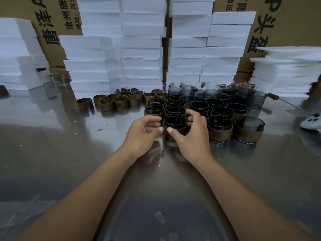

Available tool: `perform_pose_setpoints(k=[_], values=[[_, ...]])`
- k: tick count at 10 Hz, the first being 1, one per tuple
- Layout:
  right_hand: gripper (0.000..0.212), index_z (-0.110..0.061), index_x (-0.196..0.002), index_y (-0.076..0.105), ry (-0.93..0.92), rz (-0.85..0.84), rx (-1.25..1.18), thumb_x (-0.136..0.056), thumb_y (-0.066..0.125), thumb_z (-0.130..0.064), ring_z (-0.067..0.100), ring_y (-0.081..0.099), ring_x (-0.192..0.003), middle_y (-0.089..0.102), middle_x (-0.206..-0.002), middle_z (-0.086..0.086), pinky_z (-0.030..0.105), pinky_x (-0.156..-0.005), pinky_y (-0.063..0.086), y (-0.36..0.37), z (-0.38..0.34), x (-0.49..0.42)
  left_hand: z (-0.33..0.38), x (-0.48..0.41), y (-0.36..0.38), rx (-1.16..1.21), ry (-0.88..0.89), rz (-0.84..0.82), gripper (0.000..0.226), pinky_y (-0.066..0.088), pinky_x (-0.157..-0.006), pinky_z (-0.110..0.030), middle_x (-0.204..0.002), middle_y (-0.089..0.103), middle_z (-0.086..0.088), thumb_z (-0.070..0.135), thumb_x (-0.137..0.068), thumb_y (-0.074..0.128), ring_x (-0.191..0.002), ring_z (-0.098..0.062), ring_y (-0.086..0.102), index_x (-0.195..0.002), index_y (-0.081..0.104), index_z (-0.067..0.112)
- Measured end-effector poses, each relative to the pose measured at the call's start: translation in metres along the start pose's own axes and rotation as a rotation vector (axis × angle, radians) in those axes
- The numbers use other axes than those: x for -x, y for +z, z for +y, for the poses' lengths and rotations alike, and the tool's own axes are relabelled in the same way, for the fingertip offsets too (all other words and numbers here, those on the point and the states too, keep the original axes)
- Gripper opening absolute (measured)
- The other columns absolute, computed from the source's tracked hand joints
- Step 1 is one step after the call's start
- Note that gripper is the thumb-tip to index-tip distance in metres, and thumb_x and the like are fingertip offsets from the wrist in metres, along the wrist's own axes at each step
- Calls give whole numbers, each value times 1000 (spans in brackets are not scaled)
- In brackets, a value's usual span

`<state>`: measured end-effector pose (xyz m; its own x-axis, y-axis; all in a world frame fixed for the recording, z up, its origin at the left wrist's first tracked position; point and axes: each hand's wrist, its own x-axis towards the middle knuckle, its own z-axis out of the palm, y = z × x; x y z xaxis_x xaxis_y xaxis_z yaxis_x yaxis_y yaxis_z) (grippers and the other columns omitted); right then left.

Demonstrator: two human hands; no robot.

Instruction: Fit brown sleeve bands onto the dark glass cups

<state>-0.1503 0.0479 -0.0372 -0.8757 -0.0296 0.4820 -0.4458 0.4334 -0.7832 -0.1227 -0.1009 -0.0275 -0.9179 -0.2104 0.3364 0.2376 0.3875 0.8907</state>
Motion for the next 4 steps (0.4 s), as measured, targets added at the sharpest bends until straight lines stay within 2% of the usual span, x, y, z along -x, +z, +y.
perform_pose_setpoints(k=[1, 2, 3, 4], values=[[72, -18, -139, 38, -16, 16, 35, -80, 75, -32, 14, 48, -116, 46, -129, 0, 24, -89, 39, -1, 0, 2, -1, 3, -1, -27, 4, 21, 22, 44, -69, -14, -93, 65, 8, 13, -89, 65, -77, -3, 59, -108, 64, 23], [71, -19, -140, 37, -1, -6, 40, -82, 73, -32, 14, 45, -121, 42, -133, 0, 26, -97, 39, -6, -5, 6, 2, 9, -2, -40, -1, 13, 18, 44, -71, -16, -89, 65, 9, 13, -90, 64, -75, -4, 59, -102, 64, 26], [59, -19, -137, 41, -13, 36, 2, -86, 69, -28, 11, 43, -123, 41, -133, -2, 20, -95, 32, -14, -17, 10, 4, 11, -2, -54, 18, 9, 16, 45, -75, -18, -86, 65, 9, 13, -91, 63, -79, -8, 61, -98, 64, 27], [38, -26, -125, 50, 8, 142, -186, -90, 64, -21, 5, 47, -117, 46, -123, -9, 19, -95, 34, -34, -41, 9, 9, 15, -3, -47, 1, -4, 16, 46, -76, -19, -85, 65, 7, 12, -91, 62, -82, -13, 62, -94, 63, 28]])
